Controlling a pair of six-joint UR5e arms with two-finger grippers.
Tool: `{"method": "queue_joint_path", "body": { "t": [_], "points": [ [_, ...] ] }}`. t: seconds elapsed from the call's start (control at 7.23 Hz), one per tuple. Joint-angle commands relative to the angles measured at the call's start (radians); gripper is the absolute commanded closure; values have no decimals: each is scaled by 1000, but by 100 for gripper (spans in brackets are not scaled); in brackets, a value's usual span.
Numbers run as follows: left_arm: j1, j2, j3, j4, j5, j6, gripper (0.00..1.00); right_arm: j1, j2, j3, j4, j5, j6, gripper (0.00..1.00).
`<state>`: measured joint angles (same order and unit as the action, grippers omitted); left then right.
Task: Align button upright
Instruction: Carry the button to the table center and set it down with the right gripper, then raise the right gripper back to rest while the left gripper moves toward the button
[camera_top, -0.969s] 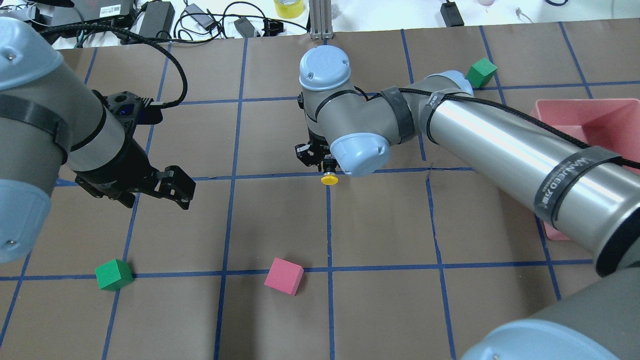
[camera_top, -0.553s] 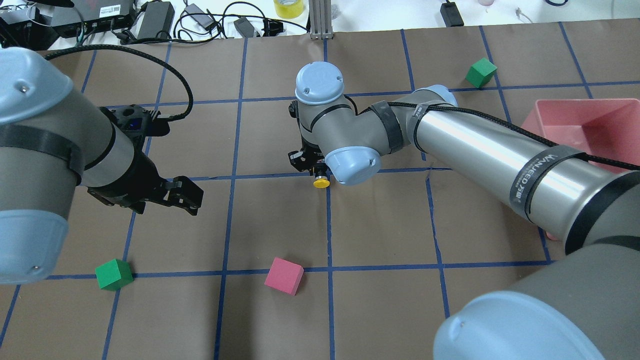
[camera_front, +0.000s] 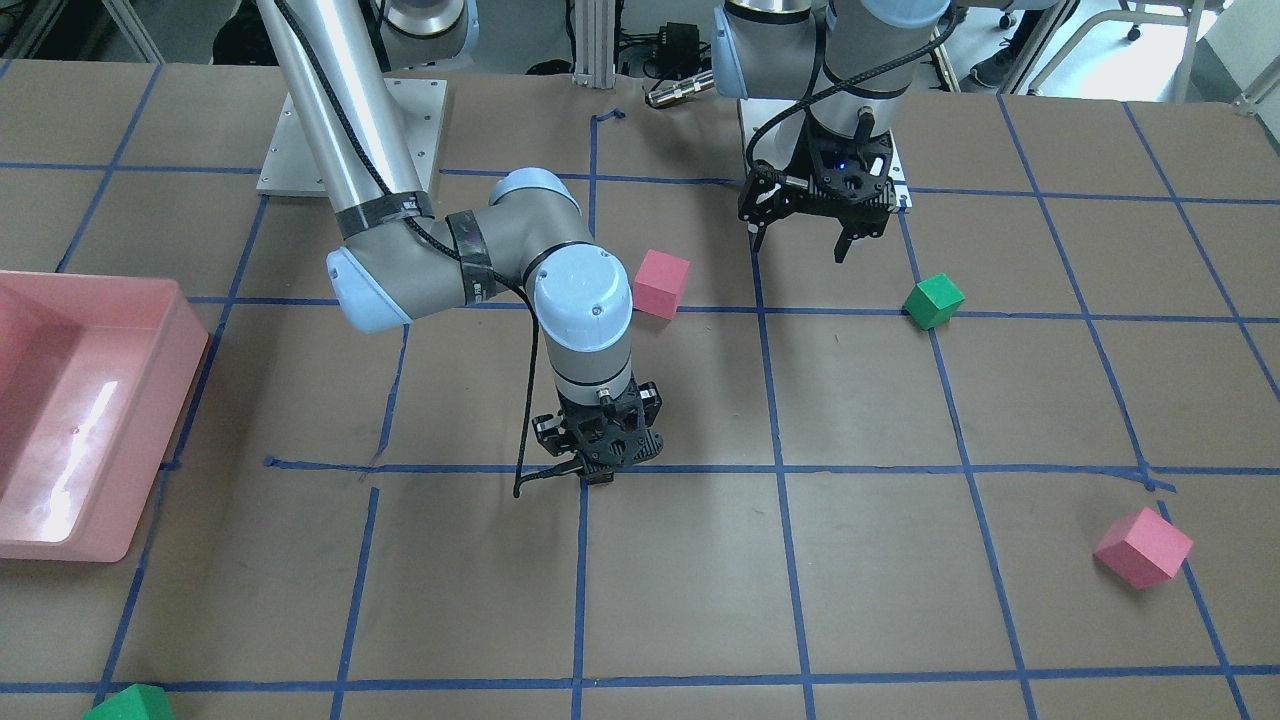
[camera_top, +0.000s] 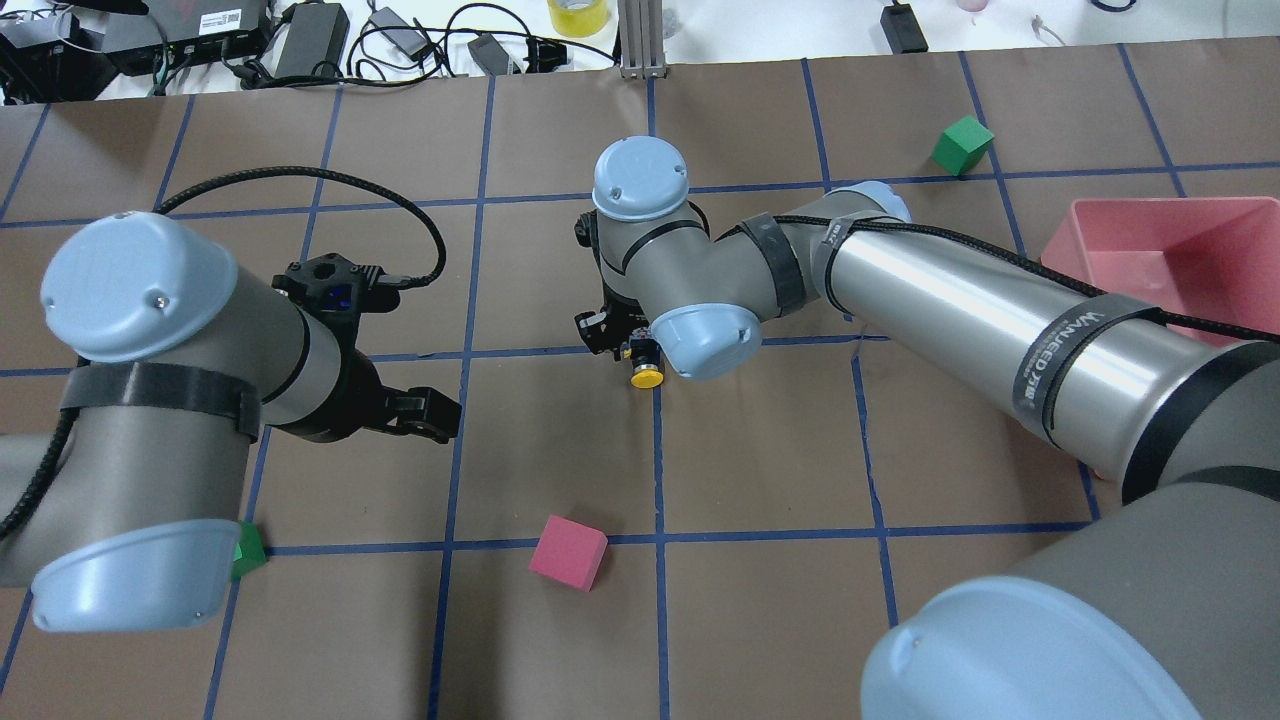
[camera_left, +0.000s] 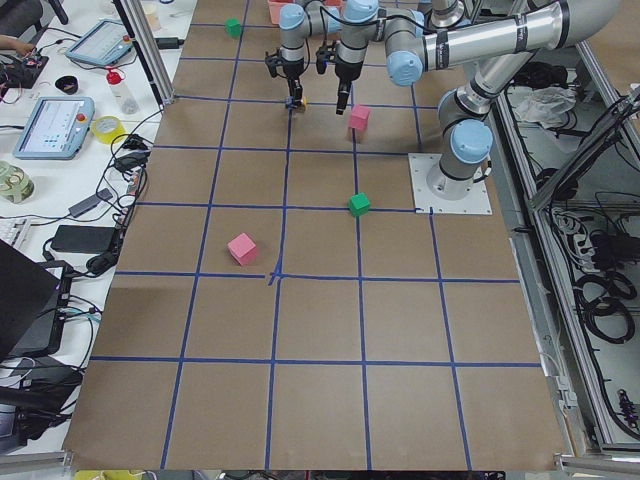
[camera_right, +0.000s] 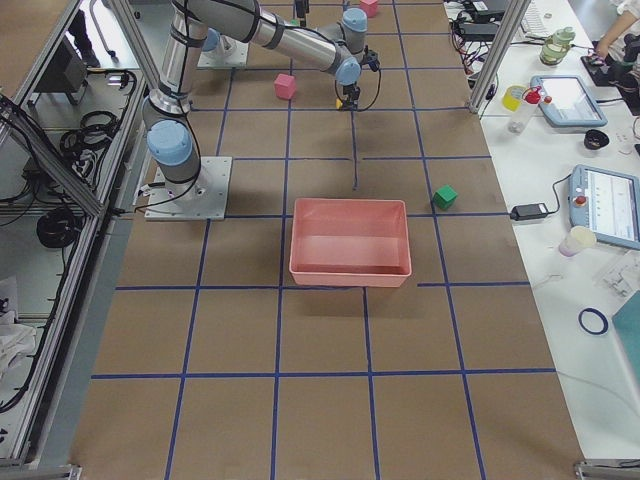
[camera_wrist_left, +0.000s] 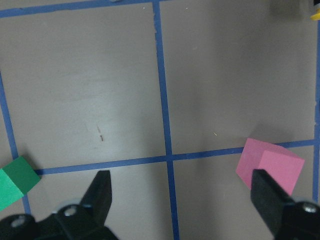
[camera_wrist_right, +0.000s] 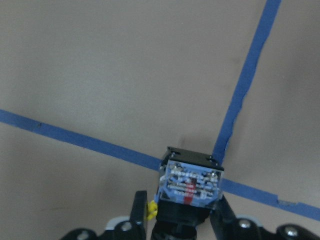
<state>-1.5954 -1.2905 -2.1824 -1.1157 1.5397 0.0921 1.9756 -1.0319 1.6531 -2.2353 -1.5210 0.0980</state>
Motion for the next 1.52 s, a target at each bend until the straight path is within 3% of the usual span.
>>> {"method": "queue_joint_path", "body": {
  "t": [0.0,0.14,0.42,0.69,0.97,1.11,1.38],
  "points": [
    [-17,-3,-88,161,0,3,0,-6,-63,-12,9,-4,11,0],
    [-17,-3,-114,198,0,11,0,-45,-123,-16,55,-5,-6,0],
    [-21,-6,-155,282,-4,5,0,-200,-247,-35,292,-7,-125,0],
    [-50,-24,-172,347,-10,-8,0,-320,-437,-67,561,-22,-150,0],
    [-121,-82,-168,411,-3,-113,0,-328,-488,-161,684,-68,-83,0],
    [-149,-108,-168,462,0,-127,0,-328,-482,-214,703,-71,-42,0],
    [-213,-165,-172,575,2,-222,0,-328,-487,-228,712,-59,87,0]
  ]
}}
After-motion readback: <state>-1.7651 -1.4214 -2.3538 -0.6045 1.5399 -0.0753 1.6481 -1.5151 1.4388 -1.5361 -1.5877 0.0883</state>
